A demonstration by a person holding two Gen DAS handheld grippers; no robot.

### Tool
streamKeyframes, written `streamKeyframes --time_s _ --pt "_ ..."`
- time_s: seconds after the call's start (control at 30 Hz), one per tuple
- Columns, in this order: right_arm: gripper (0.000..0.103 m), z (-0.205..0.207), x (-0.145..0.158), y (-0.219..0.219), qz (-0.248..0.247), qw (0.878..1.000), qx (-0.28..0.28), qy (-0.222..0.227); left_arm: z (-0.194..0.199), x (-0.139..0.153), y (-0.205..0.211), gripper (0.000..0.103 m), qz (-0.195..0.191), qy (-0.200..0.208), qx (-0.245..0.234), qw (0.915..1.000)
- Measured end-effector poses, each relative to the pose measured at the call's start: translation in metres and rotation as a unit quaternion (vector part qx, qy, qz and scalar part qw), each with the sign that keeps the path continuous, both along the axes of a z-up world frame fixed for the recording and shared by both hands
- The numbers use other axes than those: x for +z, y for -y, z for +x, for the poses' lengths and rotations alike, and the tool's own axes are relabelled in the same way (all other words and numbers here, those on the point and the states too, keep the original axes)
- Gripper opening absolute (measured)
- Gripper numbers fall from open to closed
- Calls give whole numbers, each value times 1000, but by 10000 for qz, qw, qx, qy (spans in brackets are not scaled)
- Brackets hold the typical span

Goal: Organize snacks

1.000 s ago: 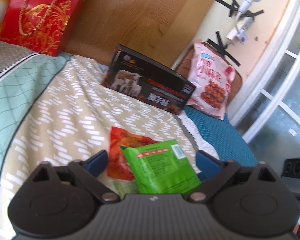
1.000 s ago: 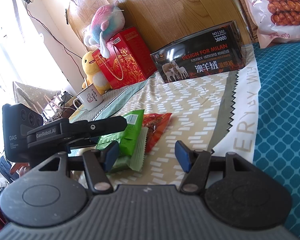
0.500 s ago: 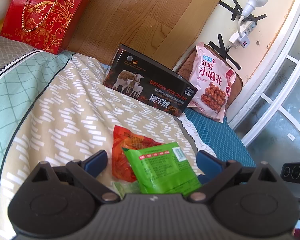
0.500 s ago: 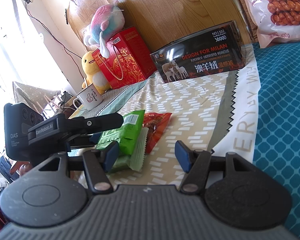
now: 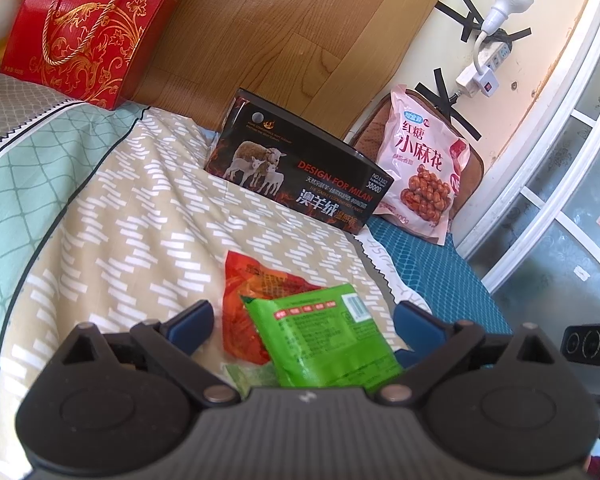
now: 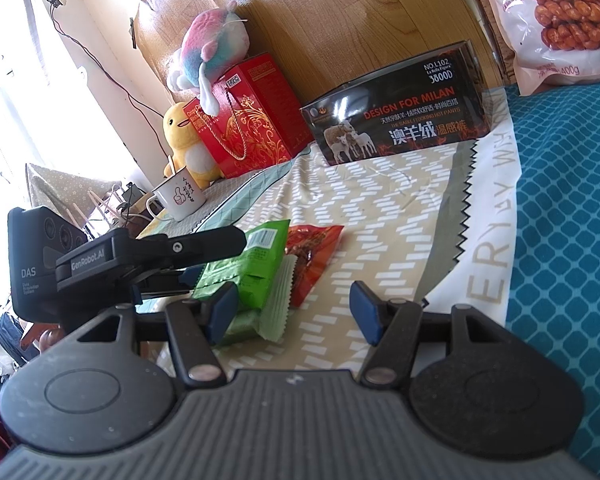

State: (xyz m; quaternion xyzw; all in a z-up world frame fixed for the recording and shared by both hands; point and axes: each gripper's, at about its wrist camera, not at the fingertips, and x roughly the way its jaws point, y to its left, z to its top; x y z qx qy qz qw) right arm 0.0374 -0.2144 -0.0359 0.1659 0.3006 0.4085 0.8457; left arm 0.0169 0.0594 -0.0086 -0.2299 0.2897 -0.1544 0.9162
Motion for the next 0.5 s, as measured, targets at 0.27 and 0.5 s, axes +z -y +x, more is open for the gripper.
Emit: streamKeyframes --time_s 0.27,0.5 --pt "64 0 0 0 1 10000 0 0 0 1 1 103 -51 21 -20 10000" --pt "64 0 0 0 2 10000 -1 0 1 0 -1 103 -111 21 -10 9999"
